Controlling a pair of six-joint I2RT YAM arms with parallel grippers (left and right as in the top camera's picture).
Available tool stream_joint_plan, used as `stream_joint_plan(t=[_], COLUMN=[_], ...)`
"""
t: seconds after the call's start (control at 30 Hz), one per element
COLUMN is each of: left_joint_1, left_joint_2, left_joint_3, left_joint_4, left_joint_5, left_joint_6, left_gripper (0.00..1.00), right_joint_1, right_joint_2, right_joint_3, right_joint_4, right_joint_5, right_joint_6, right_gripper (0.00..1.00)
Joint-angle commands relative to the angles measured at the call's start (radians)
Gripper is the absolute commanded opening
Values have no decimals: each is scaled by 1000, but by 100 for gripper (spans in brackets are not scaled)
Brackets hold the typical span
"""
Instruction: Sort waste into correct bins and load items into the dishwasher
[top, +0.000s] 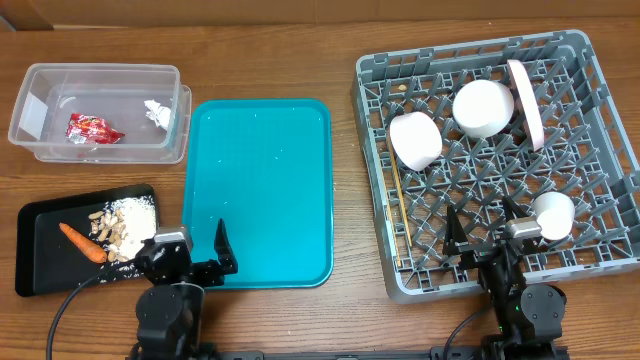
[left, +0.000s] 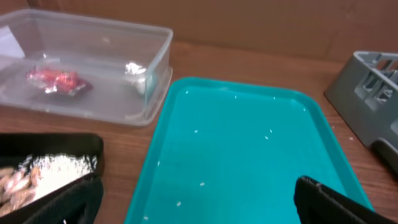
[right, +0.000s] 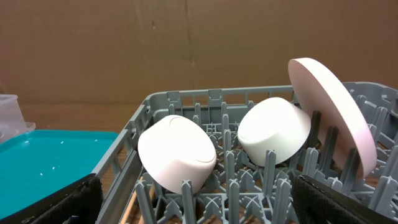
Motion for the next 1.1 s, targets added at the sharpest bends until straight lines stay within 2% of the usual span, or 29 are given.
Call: stream_joint_plan(t=[0.0,0.07,0.17,0.3,1.07], left_joint_1=[2,2,3,4,4], left_joint_2=[-67,-69,-68,-68,-68], left_joint_3=[-177,-231,-230,-230,-230], left_joint_4=[346,432,378,364,364], left_joint_5=[-16,-10,10,163,149], left_joint_6=[113,106,106,66,85], left_gripper=[100,100,100,100,100], right_joint_1=[-7,-7,-7,-7,-7], right_joint_2=[-7,-7,-7,-7,-7], right_joint_3=[-10,-10,-10,-10,-10], right_joint_4=[4,4,4,4,4], right_joint_5=[-6,-6,-6,-6,-6], right_joint_6=[-3,-3,-3,-4,-3], right_gripper=[100,100,100,100,100])
